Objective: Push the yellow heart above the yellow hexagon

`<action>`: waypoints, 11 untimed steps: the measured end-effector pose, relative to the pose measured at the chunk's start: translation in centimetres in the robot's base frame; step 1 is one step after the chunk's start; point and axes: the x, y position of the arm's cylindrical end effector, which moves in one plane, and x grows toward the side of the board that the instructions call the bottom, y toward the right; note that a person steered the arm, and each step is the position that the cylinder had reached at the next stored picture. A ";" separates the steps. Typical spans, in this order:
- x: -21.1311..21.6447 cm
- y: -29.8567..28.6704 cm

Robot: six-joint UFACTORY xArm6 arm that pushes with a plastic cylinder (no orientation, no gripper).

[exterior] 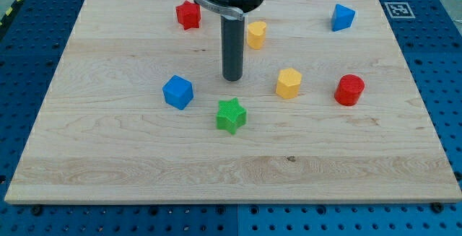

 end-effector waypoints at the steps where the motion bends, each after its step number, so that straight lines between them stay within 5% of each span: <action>1: 0.0 0.0; 6: -3.7 -2.4; 7: -8.3 1.0; 11: -16.2 7.1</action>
